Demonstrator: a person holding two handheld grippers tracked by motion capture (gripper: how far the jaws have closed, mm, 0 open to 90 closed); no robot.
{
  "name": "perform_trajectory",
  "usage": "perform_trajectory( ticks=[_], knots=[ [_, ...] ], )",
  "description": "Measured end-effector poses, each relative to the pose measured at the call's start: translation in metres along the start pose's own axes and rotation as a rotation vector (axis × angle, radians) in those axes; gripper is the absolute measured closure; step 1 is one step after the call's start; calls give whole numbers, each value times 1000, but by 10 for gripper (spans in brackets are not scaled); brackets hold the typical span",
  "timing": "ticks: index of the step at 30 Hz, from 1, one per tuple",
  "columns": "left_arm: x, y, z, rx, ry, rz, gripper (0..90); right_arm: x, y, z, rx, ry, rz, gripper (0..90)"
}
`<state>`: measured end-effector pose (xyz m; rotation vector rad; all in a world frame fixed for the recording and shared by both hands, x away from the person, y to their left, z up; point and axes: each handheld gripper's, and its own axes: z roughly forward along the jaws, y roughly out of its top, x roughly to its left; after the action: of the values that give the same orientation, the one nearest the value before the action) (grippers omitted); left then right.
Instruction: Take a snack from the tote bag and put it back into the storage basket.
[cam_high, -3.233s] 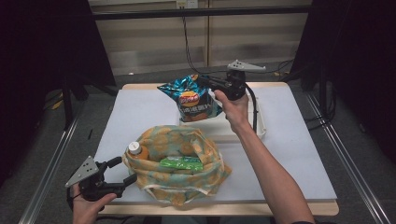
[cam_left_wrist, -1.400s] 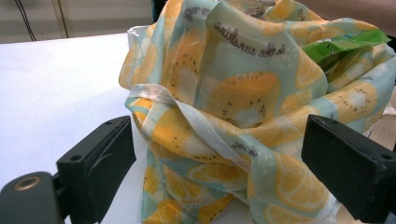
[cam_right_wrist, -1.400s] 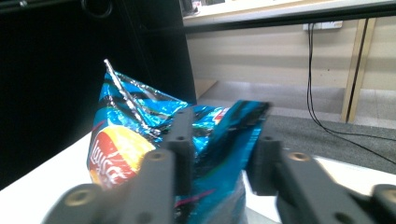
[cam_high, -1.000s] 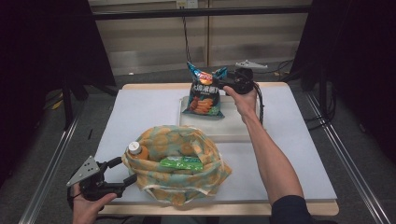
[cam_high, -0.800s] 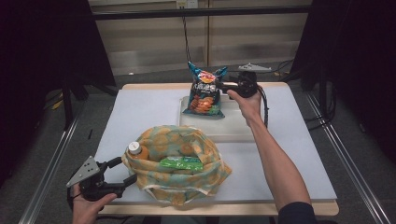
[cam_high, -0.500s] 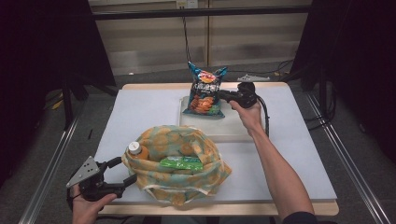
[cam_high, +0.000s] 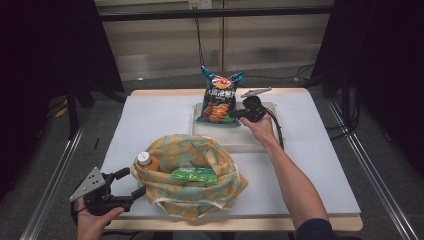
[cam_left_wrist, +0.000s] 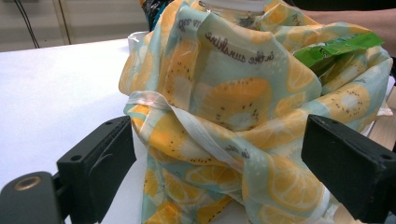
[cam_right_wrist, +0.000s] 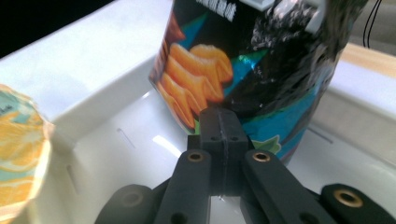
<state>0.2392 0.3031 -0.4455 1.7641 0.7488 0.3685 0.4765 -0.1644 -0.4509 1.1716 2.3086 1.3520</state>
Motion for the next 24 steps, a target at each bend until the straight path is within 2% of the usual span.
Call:
perform_trajectory(
  ticks=[1,4,8,10,15,20,24],
  knots=[
    [0,0,0,1,0,-2,94,-1,1,2,16,-11,-19,900],
    [2,-1,0,-2,-6,-2,94,-1,3,5,34,-32,-25,900],
    [1,-1,0,0,-2,-2,94,-2,4,10,59,-33,-36,900],
    [0,0,1,-5,2,-11,94,-3,3,12,54,-39,-29,900],
    [1,0,3,4,-8,-2,94,1,3,17,47,-37,-27,900],
    [1,0,3,3,-6,-3,94,5,3,21,42,-17,-34,900],
    [1,1,3,3,-3,7,94,6,5,26,32,-11,-20,900]
  ],
)
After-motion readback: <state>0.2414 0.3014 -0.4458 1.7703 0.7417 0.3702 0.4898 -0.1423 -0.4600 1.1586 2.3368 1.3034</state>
